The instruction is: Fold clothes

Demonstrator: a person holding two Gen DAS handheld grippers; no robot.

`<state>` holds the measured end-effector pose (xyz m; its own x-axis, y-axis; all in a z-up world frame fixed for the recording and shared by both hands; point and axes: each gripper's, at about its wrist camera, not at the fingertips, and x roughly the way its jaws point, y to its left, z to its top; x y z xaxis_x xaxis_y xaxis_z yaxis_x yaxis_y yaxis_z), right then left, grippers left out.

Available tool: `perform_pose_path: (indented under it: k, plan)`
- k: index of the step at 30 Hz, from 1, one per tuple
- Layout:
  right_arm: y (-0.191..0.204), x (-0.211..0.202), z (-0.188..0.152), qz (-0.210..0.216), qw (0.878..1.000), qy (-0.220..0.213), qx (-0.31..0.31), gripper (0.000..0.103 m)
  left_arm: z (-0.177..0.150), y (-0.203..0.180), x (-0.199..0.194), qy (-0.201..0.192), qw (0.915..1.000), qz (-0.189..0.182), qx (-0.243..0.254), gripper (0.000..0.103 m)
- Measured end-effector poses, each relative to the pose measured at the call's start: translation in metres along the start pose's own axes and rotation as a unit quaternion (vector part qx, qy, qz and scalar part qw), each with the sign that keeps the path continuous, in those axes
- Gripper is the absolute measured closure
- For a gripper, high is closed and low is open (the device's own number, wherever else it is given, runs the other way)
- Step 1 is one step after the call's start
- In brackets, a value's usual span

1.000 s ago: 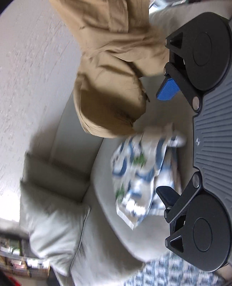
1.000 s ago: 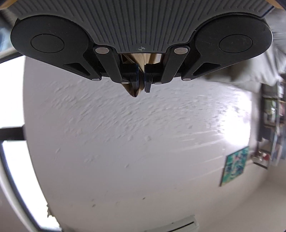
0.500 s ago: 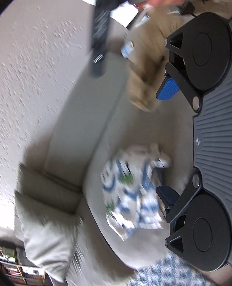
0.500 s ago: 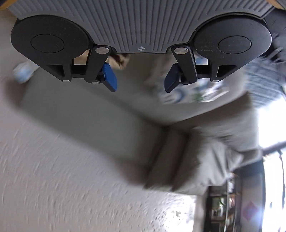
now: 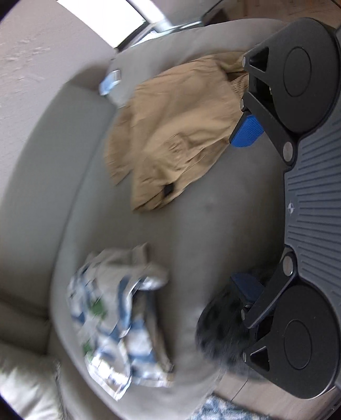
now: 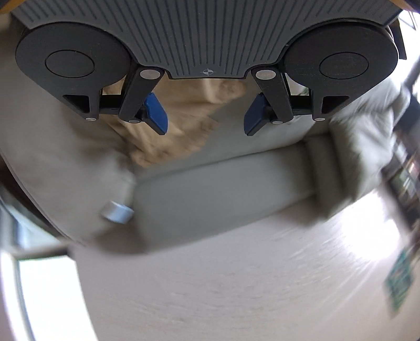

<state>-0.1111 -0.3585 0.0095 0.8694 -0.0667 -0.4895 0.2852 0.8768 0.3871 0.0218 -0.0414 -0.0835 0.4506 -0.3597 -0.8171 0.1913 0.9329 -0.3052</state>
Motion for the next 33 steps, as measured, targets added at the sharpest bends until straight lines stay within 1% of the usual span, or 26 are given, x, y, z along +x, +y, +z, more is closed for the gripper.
perform_pose_path:
  k: [2, 4, 6, 7, 9, 10, 11, 13, 15, 18, 20, 25, 27, 29, 30, 31, 33]
  plan:
    - [-0.04, 0.0, -0.014, -0.028, 0.998, 0.007, 0.047, 0.033, 0.003, -0.011, 0.01, 0.002, 0.9999, -0.015, 0.006, 0.001]
    - [-0.079, 0.002, -0.027, -0.058, 0.993, 0.027, 0.095, 0.033, 0.009, -0.021, 0.021, 0.002, 0.9993, -0.037, 0.009, 0.001]
    - [-0.116, -0.003, -0.044, -0.072, 0.988, 0.045, 0.128, 0.033, 0.015, -0.028, 0.036, 0.013, 0.9984, -0.053, -0.011, 0.002]
    - [-0.128, 0.0, -0.049, -0.082, 0.986, 0.049, 0.138, 0.033, 0.018, -0.03, 0.044, 0.026, 0.9972, -0.064, -0.028, 0.002]
    - [-0.149, 0.005, -0.054, -0.103, 0.981, 0.061, 0.152, 0.033, 0.02, -0.035, 0.06, 0.059, 0.9924, -0.089, -0.061, 0.008]
    - [-0.158, 0.007, -0.056, -0.112, 0.979, 0.067, 0.157, 0.033, 0.02, -0.037, 0.066, 0.075, 0.9896, -0.098, -0.073, 0.008]
    - [-0.167, 0.007, -0.058, -0.119, 0.977, 0.075, 0.157, 0.033, 0.018, -0.041, 0.069, 0.085, 0.9882, -0.103, -0.075, 0.009]
    - [-0.175, 0.013, -0.063, -0.13, 0.975, 0.107, 0.148, 0.033, 0.012, -0.049, 0.072, 0.094, 0.9877, -0.108, -0.063, 0.009]
    - [-0.18, 0.027, -0.067, -0.139, 0.97, 0.153, 0.128, 0.033, 0.007, -0.054, 0.074, 0.098, 0.9874, -0.111, -0.055, 0.009]
    - [-0.179, 0.048, -0.072, -0.158, 0.96, 0.193, 0.127, 0.033, 0.005, -0.056, 0.076, 0.099, 0.9871, -0.115, -0.051, 0.008]
    - [-0.183, 0.052, -0.075, -0.157, 0.954, 0.205, 0.154, 0.032, 0.004, -0.056, 0.075, 0.097, 0.9871, -0.117, -0.05, 0.008]
    - [-0.192, 0.058, -0.077, -0.136, 0.943, 0.211, 0.218, 0.032, 0.002, -0.053, 0.076, 0.096, 0.9861, -0.12, -0.061, 0.006]
    - [-0.192, 0.059, -0.077, -0.123, 0.939, 0.213, 0.241, 0.042, 0.001, -0.051, 0.075, 0.098, 0.9851, -0.125, -0.067, 0.006]
    - [-0.184, 0.063, -0.078, -0.113, 0.945, 0.208, 0.227, 0.093, 0.001, -0.046, 0.072, 0.098, 0.9838, -0.13, -0.074, 0.006]
    - [-0.177, 0.062, -0.076, -0.095, 0.95, 0.196, 0.225, 0.092, 0.003, -0.043, 0.069, 0.096, 0.9832, -0.134, -0.079, 0.006]
    - [-0.169, 0.058, -0.071, -0.066, 0.954, 0.183, 0.229, 0.093, 0.004, -0.04, 0.065, 0.093, 0.9825, -0.138, -0.084, 0.006]
    - [-0.143, 0.058, -0.049, 0.016, 0.958, 0.163, 0.234, 0.094, 0.014, -0.029, 0.052, 0.072, 0.9807, -0.151, -0.1, 0.006]
